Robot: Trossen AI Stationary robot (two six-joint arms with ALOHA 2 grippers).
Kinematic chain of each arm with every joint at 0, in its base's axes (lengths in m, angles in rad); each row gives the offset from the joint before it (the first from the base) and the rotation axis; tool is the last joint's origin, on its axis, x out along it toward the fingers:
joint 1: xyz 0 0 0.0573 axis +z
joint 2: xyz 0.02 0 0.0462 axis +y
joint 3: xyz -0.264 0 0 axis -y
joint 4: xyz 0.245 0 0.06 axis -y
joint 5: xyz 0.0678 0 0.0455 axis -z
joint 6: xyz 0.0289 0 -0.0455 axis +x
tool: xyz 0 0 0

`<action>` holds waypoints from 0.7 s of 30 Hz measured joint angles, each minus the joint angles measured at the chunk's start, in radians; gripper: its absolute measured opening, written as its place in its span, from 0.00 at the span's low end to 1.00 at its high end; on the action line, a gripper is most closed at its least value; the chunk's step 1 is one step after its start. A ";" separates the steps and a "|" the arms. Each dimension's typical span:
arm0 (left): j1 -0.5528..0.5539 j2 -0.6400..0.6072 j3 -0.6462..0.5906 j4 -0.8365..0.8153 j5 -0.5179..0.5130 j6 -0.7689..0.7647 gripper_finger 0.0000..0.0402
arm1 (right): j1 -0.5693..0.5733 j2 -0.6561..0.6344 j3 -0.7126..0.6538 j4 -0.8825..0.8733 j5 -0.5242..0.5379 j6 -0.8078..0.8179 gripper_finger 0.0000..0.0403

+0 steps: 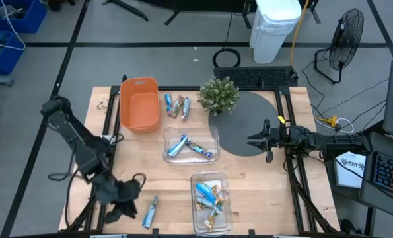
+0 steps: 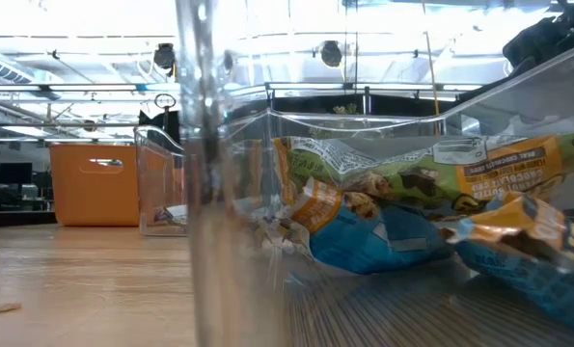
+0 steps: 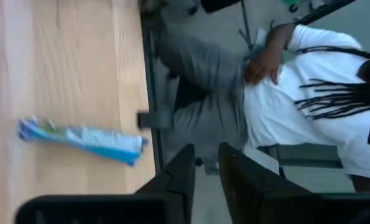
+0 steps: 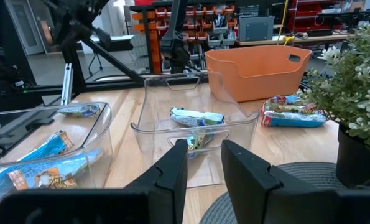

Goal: Pick and place Granola Bars by type
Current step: Put the purple granola bar into the top transparent bin

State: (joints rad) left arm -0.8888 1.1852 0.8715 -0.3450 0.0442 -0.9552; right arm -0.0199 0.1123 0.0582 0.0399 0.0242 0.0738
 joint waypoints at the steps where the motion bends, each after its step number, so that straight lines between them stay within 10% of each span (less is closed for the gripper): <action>1: -0.021 0.014 0.000 0.000 -0.016 -0.020 0.15 | 0.000 0.000 0.000 0.000 0.000 0.000 0.22; 21: -0.098 0.392 0.000 0.192 -0.073 0.077 0.01 | 0.000 0.000 0.000 0.000 0.000 0.000 0.22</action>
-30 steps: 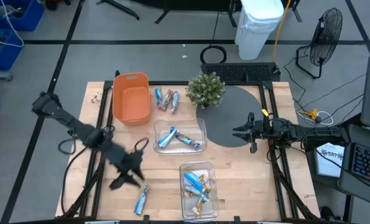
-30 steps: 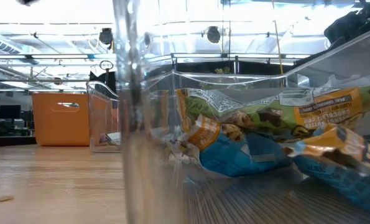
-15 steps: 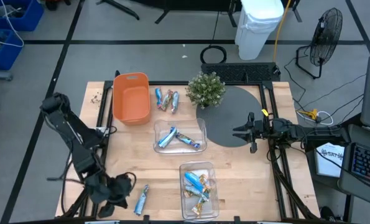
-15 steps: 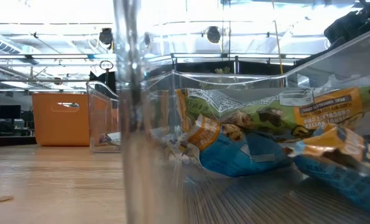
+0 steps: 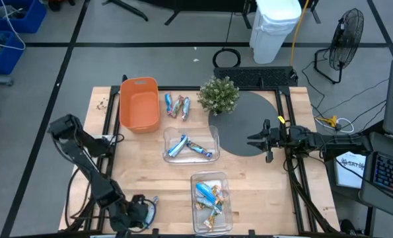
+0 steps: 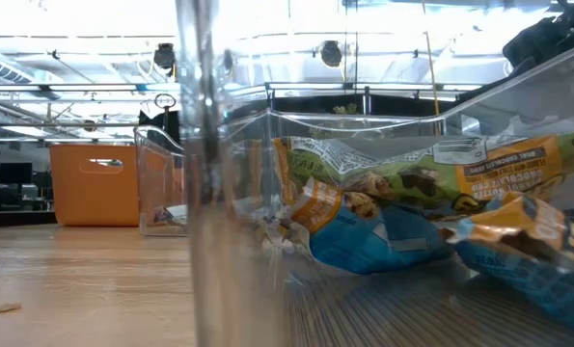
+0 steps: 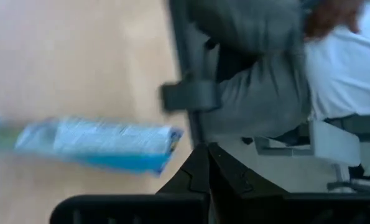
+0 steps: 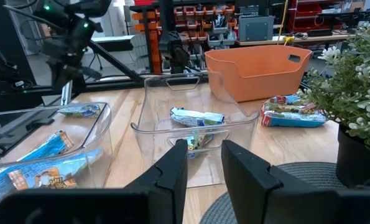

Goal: Pick and place Granola Bars by type
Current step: Put the purple granola bar into the top transparent bin

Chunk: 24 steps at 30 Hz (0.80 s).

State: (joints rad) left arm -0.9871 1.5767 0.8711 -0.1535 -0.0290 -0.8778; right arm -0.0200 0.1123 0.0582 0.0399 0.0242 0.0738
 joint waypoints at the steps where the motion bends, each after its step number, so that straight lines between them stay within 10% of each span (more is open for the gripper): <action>1: 0.000 0.014 0.000 0.032 -0.005 0.039 0.01 | 0.000 0.000 0.000 0.000 0.000 0.000 0.22; 16: 0.000 0.130 0.000 0.067 -0.188 0.418 0.01 | 0.000 0.000 0.000 0.000 0.000 0.000 0.22; 24: 0.002 0.132 0.000 -0.023 -0.242 0.376 0.01 | 0.000 0.000 0.000 0.000 0.000 0.000 0.22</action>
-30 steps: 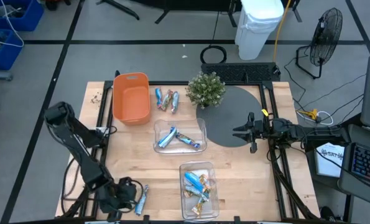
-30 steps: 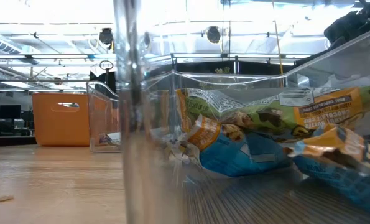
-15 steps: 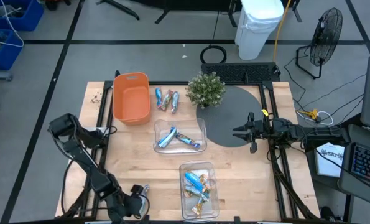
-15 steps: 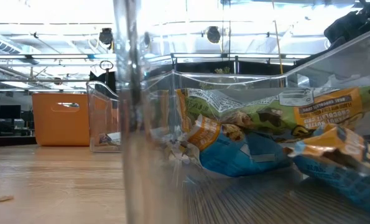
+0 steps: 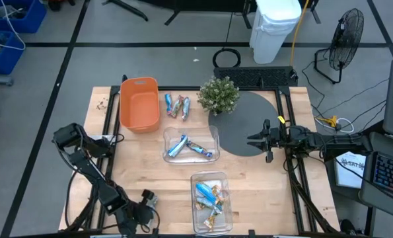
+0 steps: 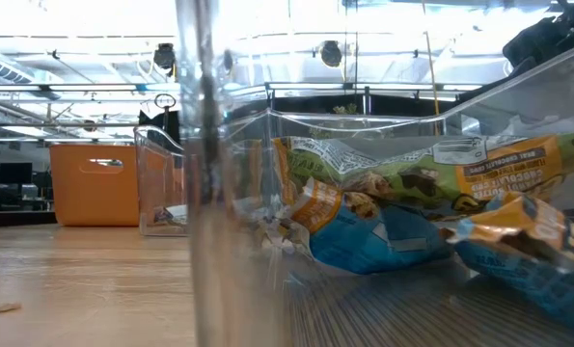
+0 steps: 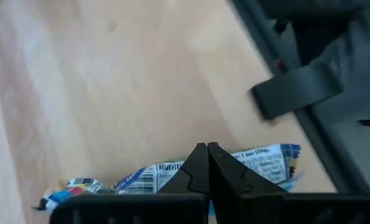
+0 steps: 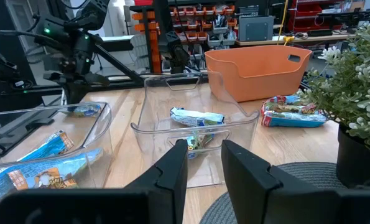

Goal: Pick and place Granola Bars by type
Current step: Put the purple granola bar into the top transparent bin

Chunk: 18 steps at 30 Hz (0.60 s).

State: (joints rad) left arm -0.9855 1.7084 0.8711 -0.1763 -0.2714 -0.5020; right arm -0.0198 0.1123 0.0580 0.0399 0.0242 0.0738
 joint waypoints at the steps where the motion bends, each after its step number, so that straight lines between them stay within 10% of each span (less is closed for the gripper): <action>1: 0.000 0.000 0.000 -0.023 0.000 -0.029 0.01 | 0.000 0.000 0.000 0.000 0.000 0.000 0.22; 18: 0.070 -0.004 0.004 -0.374 0.016 -0.188 0.01 | 0.000 0.000 0.000 0.000 0.000 0.000 0.22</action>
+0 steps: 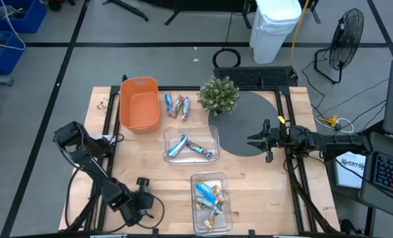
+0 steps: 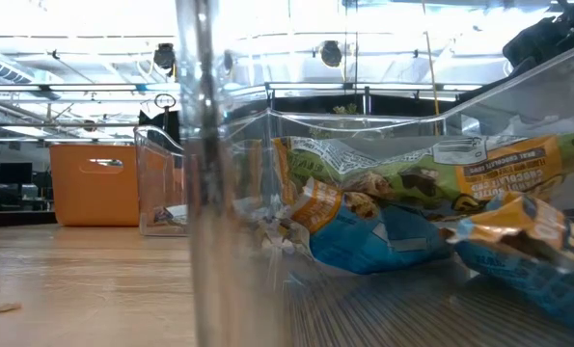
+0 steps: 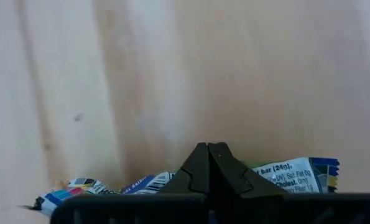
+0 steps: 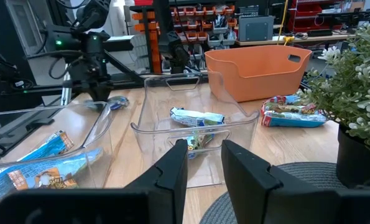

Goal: Pick and place Granola Bars by type
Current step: Put the purple granola bar into the top transparent bin

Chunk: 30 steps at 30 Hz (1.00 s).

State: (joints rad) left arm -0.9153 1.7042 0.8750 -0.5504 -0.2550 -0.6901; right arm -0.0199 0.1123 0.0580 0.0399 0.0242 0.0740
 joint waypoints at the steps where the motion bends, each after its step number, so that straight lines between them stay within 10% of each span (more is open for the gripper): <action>1: 0.011 0.000 0.000 -0.012 0.000 0.001 0.01 | 0.000 0.000 0.000 0.000 0.000 0.000 0.22; 19: 0.147 -0.027 -0.001 -0.212 -0.045 0.111 0.01 | 0.000 0.000 0.000 0.000 0.000 0.000 0.22; 30: 0.134 -0.289 0.082 -0.122 -0.227 0.270 0.00 | 0.000 0.000 0.000 0.000 0.000 0.000 0.22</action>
State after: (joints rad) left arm -0.7814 1.4155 0.9565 -0.6725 -0.4820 -0.4202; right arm -0.0200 0.1123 0.0579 0.0400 0.0242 0.0741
